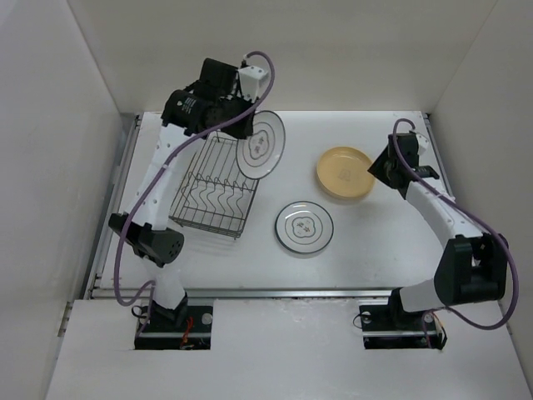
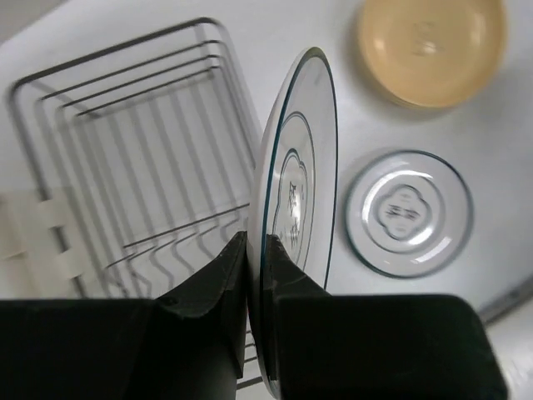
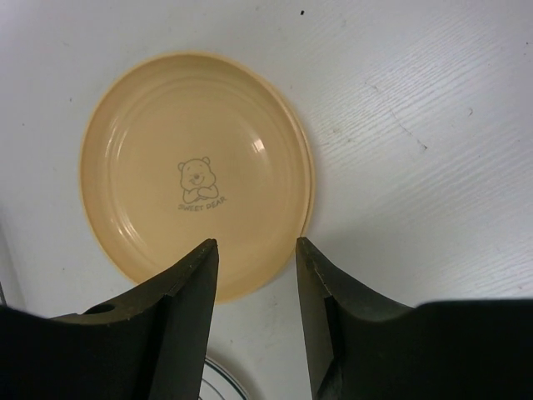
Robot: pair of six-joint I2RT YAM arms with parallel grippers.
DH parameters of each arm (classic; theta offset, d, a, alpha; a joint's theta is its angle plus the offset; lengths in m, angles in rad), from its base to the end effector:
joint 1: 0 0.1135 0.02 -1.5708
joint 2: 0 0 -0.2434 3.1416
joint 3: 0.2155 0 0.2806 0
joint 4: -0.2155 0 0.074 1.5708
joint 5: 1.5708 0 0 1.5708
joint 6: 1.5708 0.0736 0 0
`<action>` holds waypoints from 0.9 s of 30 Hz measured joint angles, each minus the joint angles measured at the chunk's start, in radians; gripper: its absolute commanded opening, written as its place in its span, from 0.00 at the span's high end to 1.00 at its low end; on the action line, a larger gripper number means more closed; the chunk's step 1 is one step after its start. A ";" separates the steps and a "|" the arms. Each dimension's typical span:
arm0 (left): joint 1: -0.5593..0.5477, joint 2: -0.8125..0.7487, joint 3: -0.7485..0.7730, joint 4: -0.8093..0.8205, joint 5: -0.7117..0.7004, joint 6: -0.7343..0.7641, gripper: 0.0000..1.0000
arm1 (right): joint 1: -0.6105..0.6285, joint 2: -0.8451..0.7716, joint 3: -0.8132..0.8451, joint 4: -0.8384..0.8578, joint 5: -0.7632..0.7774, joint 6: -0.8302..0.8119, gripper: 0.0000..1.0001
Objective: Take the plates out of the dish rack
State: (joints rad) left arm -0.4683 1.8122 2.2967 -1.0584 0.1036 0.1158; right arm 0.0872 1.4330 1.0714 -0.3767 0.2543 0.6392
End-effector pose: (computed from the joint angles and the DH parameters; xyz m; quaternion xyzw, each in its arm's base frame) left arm 0.3682 -0.1948 0.4507 0.2763 0.8329 -0.1285 0.4621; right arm 0.3718 0.0139 0.2160 0.2966 0.8589 0.0341 0.4161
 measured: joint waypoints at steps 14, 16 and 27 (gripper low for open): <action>-0.192 0.386 -0.129 -0.067 0.343 0.103 0.95 | 0.000 -0.197 -0.023 -0.023 -0.047 -0.005 0.52; -0.193 0.415 -0.129 -0.064 0.350 0.113 0.85 | 0.000 -0.214 -0.037 -0.025 -0.054 -0.006 0.52; -0.241 0.476 -0.123 -0.081 0.280 0.180 0.20 | 0.000 -0.249 -0.074 -0.034 -0.064 -0.008 0.52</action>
State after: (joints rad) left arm -0.7090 2.2883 2.1735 -1.1397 0.3840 0.2958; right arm 0.0872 1.1835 0.9970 -0.4110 0.1905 0.6315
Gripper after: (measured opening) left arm 0.766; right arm 0.481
